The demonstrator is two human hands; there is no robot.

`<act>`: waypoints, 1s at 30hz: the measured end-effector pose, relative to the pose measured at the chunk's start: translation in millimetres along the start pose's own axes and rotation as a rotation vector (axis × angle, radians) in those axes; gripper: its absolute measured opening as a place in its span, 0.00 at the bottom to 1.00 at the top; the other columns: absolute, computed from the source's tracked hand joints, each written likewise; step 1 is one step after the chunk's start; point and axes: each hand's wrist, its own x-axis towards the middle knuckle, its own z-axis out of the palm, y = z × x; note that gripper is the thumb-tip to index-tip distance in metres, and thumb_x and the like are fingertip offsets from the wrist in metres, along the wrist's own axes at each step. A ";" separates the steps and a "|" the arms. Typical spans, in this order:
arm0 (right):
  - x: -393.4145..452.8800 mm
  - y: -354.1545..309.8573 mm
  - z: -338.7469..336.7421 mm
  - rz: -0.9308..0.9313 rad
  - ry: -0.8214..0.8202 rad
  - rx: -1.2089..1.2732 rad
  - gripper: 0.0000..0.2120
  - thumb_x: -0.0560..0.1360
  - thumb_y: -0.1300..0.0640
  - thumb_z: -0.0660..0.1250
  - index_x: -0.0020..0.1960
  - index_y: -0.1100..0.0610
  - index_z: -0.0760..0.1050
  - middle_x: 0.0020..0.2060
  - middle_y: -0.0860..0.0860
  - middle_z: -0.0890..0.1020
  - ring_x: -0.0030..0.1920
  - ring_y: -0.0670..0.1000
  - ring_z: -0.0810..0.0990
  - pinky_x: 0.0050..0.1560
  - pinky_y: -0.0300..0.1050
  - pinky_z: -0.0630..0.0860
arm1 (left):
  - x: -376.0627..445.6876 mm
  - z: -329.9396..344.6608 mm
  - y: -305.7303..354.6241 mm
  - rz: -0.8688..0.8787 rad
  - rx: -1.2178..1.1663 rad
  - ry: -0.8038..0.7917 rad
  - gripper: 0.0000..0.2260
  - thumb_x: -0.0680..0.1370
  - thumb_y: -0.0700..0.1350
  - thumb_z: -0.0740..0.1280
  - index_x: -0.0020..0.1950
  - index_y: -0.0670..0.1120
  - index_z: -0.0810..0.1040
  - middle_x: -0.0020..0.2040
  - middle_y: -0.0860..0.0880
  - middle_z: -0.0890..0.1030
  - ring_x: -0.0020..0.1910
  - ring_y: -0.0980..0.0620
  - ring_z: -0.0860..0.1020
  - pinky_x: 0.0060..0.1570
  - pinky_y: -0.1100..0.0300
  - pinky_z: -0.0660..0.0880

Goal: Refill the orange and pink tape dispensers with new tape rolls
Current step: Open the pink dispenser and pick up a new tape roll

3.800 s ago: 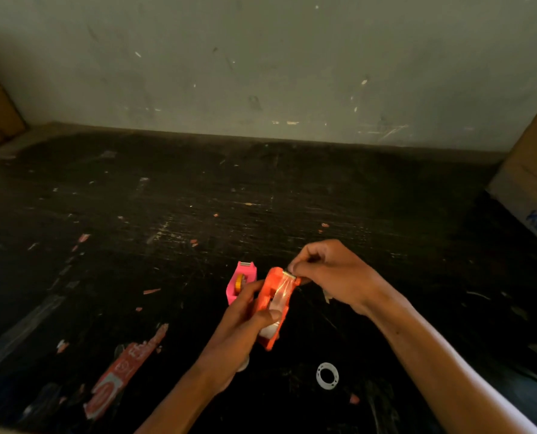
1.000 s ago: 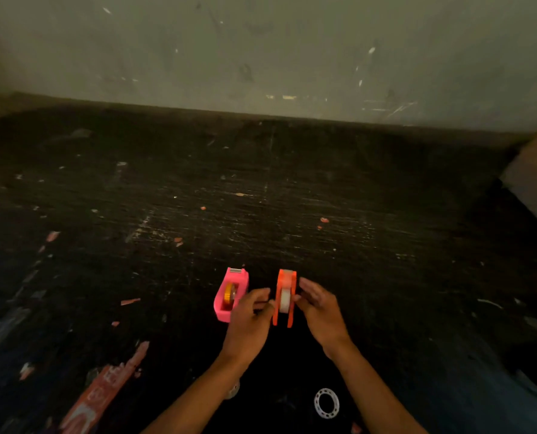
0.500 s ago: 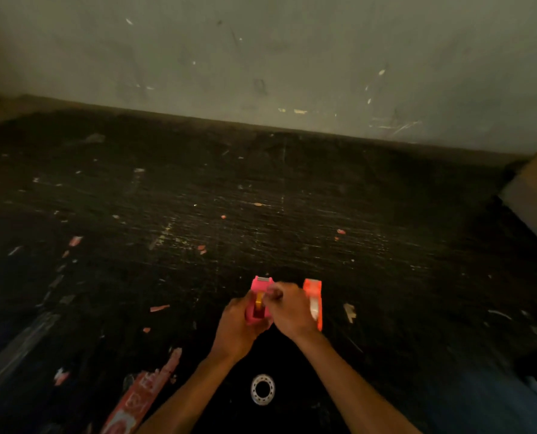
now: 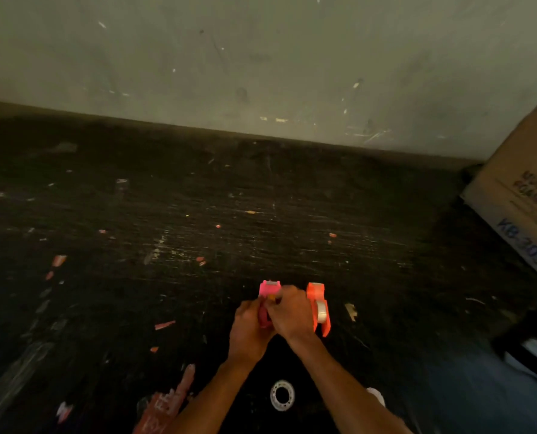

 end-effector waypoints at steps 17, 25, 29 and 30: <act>-105.5 25.2 -45.4 -0.066 0.074 0.620 0.02 0.73 0.56 0.71 0.44 0.54 0.83 0.39 0.49 0.87 0.41 0.41 0.84 0.45 0.35 0.80 | -56.5 -24.3 40.8 -0.437 -0.882 -0.244 0.12 0.79 0.42 0.59 0.48 0.39 0.81 0.42 0.41 0.84 0.40 0.47 0.82 0.40 0.56 0.78; -146.2 43.8 -56.6 -0.140 0.017 0.587 0.05 0.73 0.62 0.71 0.45 0.53 0.82 0.41 0.48 0.86 0.43 0.41 0.84 0.46 0.35 0.80 | -83.4 -23.6 33.8 -0.540 -0.954 -0.347 0.10 0.77 0.34 0.60 0.43 0.37 0.81 0.32 0.44 0.84 0.32 0.53 0.82 0.31 0.63 0.80; -152.0 66.1 -54.9 -0.100 0.101 0.379 0.05 0.73 0.60 0.70 0.47 0.52 0.81 0.42 0.46 0.84 0.42 0.42 0.81 0.43 0.34 0.77 | -91.9 -29.6 26.7 -0.544 -0.987 -0.328 0.05 0.75 0.32 0.63 0.45 0.35 0.79 0.42 0.38 0.81 0.35 0.50 0.83 0.31 0.63 0.81; -151.9 75.1 -52.8 -0.100 0.086 0.246 0.05 0.73 0.59 0.70 0.48 0.51 0.80 0.44 0.46 0.83 0.44 0.42 0.80 0.43 0.36 0.77 | -93.1 -31.9 24.6 -0.558 -0.997 -0.309 0.05 0.75 0.32 0.64 0.44 0.36 0.79 0.41 0.37 0.81 0.36 0.49 0.83 0.31 0.63 0.81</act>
